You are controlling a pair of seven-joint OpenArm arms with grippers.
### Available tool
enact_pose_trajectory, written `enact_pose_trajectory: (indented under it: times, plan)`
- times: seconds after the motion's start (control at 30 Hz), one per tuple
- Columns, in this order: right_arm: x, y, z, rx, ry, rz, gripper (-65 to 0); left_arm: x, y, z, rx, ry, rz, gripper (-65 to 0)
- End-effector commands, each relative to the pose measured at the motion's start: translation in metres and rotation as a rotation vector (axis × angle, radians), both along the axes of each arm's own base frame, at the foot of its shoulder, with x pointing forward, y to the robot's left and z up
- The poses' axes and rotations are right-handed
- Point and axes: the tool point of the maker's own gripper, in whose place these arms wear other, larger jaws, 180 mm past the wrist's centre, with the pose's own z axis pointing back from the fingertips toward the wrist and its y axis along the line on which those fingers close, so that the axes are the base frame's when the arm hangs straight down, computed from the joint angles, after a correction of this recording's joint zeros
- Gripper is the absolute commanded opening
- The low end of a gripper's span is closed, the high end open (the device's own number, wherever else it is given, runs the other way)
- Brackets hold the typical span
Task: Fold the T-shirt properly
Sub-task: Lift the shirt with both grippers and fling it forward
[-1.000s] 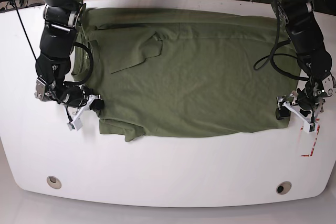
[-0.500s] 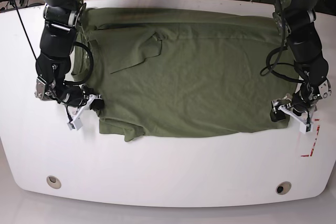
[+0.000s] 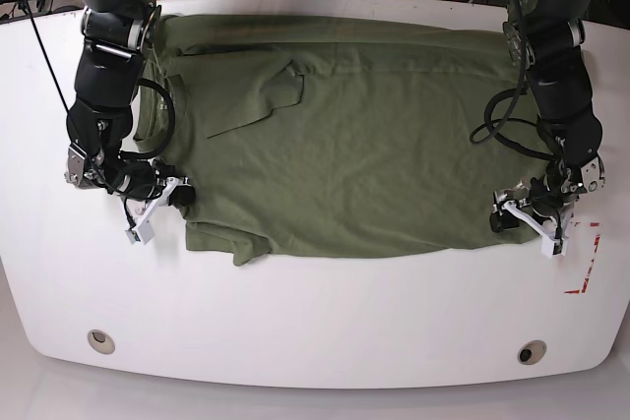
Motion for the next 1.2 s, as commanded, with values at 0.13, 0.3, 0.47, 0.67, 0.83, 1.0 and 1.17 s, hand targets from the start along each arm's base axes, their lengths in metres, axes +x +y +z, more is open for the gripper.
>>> enact_pose_trajectory:
  times: [0.13,0.3,0.47,0.67,0.83,1.0,1.17]
  plan:
    - [0.015,-0.008,0.019,-0.007,-0.058,-0.007,-65.0,0.007,0.006,0.012,0.01,-0.021,0.004,-48.1]
    - [0.015,-0.007,0.02,-0.008,-0.062,-0.005,-65.0,0.01,0.008,0.016,0.02,-0.038,0.0,-65.0]
    - [0.02,-0.008,0.034,-0.045,-0.088,0.02,-65.0,0.018,0.012,0.041,0.065,-0.097,-0.011,-65.0]
    - [0.025,-0.013,0.06,-0.114,-0.13,0.056,-65.0,0.02,0.019,0.078,0.146,-0.124,-0.03,-65.0]
    - [0.034,-0.016,0.084,-0.16,-0.17,0.075,-65.0,0.02,0.017,0.106,0.211,-0.149,-0.07,-65.0]
    - [0.052,-0.03,0.12,-0.216,-0.214,0.077,-65.0,0.02,0.014,0.152,0.313,-0.213,-0.109,-65.0]
    - [0.076,-0.042,0.168,-0.256,-0.279,0.067,-65.0,0.018,0.012,0.212,0.418,-0.328,-0.101,-65.0]
